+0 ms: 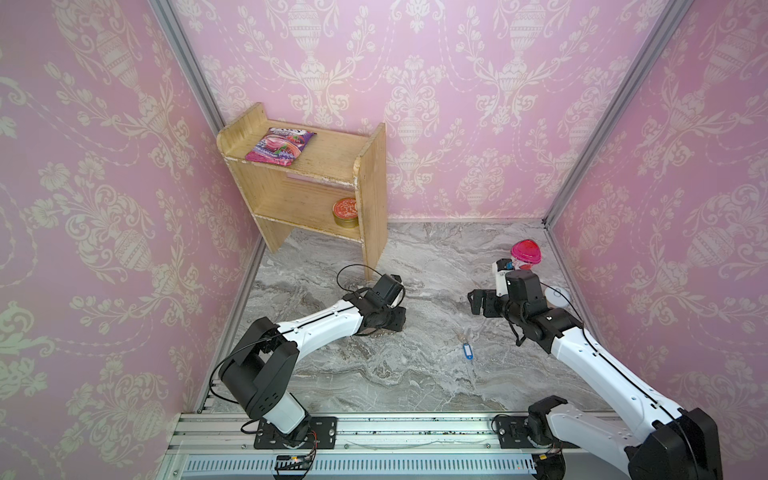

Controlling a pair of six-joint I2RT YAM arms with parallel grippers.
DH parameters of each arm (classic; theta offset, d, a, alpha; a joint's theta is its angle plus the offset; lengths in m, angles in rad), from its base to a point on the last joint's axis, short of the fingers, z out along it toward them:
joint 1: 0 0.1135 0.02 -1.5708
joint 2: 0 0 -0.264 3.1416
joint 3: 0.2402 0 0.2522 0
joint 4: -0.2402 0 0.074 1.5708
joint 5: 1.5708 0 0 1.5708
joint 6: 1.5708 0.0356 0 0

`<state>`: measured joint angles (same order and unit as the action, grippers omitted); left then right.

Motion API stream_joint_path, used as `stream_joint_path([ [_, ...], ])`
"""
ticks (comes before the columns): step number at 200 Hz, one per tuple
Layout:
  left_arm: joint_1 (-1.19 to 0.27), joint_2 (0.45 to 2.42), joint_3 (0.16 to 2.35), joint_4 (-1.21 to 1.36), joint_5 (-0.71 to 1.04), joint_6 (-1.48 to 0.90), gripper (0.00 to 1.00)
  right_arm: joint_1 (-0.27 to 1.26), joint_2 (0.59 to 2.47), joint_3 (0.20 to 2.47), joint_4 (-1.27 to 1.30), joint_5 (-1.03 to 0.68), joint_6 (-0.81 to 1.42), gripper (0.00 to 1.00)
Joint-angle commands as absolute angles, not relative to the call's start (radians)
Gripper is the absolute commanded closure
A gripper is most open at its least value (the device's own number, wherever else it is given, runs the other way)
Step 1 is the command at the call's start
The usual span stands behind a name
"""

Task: Put the keys on the keyring
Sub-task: 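Move the left gripper over the metal ring plate while the right gripper lowers, then lower the left gripper and close it on the ring plate's edge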

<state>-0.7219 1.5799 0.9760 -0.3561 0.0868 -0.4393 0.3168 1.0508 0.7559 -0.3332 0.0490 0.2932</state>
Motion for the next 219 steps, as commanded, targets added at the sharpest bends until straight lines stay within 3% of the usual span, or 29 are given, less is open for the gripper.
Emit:
stream_joint_path([
  [1, -0.762, 1.566, 0.978, -0.450, 0.021, -0.418, 0.62, 0.327, 1.019, 0.755, -0.357, 0.061, 0.319, 0.00],
  [47, -0.792, 1.532, 0.916, -0.454, -0.052, -0.456, 0.69, 0.328, 1.019, 0.752, -0.353, 0.059, 0.328, 0.00],
  [219, -0.790, 1.618, 0.953, -0.469, -0.175, -0.397, 0.75, 0.331, 1.002, 0.747, -0.357, 0.073, 0.335, 0.00],
])
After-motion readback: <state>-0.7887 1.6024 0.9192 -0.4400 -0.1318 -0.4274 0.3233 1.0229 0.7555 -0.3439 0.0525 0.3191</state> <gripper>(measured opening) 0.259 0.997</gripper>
